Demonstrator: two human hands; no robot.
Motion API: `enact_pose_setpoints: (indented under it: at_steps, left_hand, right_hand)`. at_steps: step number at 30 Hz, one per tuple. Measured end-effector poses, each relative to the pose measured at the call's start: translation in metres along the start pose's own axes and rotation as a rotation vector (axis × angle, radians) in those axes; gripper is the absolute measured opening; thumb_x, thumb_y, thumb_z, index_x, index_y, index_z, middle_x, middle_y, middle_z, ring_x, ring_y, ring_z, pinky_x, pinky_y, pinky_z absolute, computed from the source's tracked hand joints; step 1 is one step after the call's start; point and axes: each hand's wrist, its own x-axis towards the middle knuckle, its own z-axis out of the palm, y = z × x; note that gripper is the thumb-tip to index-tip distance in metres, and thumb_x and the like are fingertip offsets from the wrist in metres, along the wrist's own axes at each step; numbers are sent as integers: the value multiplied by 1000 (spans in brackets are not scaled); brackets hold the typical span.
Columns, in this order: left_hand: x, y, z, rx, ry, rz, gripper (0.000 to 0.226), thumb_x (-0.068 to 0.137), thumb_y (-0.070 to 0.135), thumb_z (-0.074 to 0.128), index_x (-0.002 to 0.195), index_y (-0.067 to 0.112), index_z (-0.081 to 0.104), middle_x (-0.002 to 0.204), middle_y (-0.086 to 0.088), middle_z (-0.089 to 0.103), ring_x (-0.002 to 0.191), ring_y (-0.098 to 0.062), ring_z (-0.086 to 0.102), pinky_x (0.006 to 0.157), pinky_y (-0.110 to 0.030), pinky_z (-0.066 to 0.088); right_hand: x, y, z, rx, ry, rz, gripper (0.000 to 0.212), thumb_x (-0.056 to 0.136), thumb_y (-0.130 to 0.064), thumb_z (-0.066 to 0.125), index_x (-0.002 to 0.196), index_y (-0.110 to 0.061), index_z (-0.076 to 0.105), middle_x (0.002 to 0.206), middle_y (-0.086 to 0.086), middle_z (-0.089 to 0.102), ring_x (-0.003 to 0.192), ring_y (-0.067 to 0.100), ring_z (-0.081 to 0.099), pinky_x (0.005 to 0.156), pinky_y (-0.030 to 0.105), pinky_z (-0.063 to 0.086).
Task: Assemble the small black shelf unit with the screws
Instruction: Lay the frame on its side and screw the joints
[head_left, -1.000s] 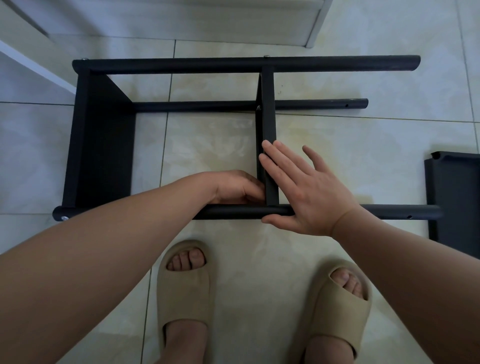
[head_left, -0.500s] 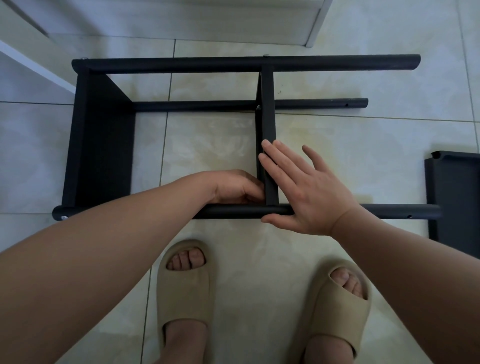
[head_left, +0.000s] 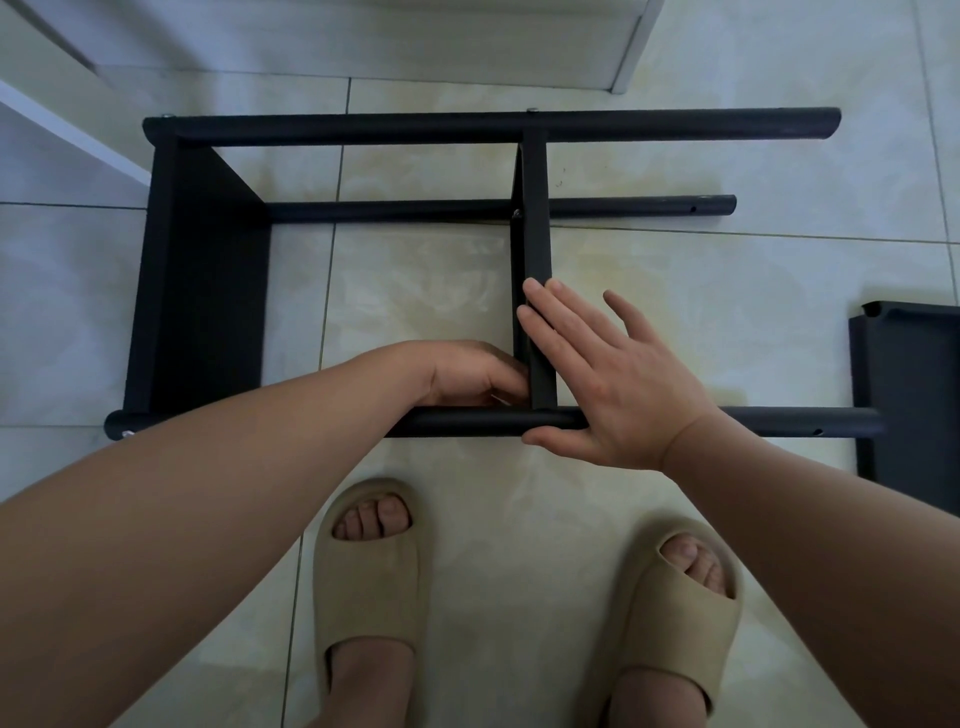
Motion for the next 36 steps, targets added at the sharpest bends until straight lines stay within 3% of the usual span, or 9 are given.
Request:
enact_pose_setpoints:
  at_steps: [4,8,16,19,21,25,29,32,36]
  left_hand:
    - [1,-4,-4,-66,10,26,36,89,-5,55,70,16,77,72,-4,71,66,-15,69,64,-23,55]
    - [1,-2,-3,-161,-37,30,26,92,-12,43,86,6,62,69,-3,69,63,-14,69,61,-23,54]
    - [0,-1,-2,51,33,12,17,87,7,61,77,14,74,73,-1,73,64,-11,69,59,-19,53]
    - [2,-3,-3,8,62,21,11,75,12,65,82,7,71,76,-7,70,67,-16,68,64,-24,54]
    - [3,-4,-5,-24,39,23,8,80,5,64,84,6,71,78,-10,68,69,-18,67,68,-27,54]
    - [1,-4,-6,-143,-32,45,29,91,-10,51,79,9,69,73,-6,70,66,-17,70,62,-25,55]
    - [1,-3,-4,-120,-22,28,12,82,7,60,90,5,69,83,-7,71,77,-18,70,71,-28,55]
    - [1,-2,-2,58,52,4,12,72,20,66,76,15,75,76,-3,74,69,-13,70,63,-22,53]
    - [2,-4,-3,11,62,33,17,74,13,65,65,20,77,71,-2,72,64,-13,69,60,-21,53]
  right_hand:
    - [0,0,0,-7,-15,3,102,89,-78,36,159,-5,25,169,10,11,156,26,12,119,58,26]
    - [1,0,-1,3,-15,4,102,89,-78,37,159,-5,24,169,10,11,156,26,12,119,58,26]
    - [1,0,0,22,1,1,101,89,-77,39,159,-4,26,169,11,13,156,26,14,118,60,27]
    - [0,0,0,26,8,0,101,89,-76,39,159,-4,26,169,11,14,156,27,15,118,60,28]
    - [0,0,1,27,6,0,102,89,-77,39,159,-4,26,169,11,13,156,26,14,118,60,28]
    - [0,0,0,29,8,1,101,89,-77,37,159,-4,26,169,11,13,156,26,14,118,60,28]
    - [1,0,0,30,13,-2,101,89,-77,36,159,-4,26,169,11,14,156,27,15,118,60,28]
    - [1,1,0,29,16,-2,101,89,-77,37,159,-4,27,169,11,15,156,27,15,117,60,28]
    - [1,1,1,28,23,-1,101,89,-76,39,158,-4,28,168,11,16,156,27,17,117,60,29]
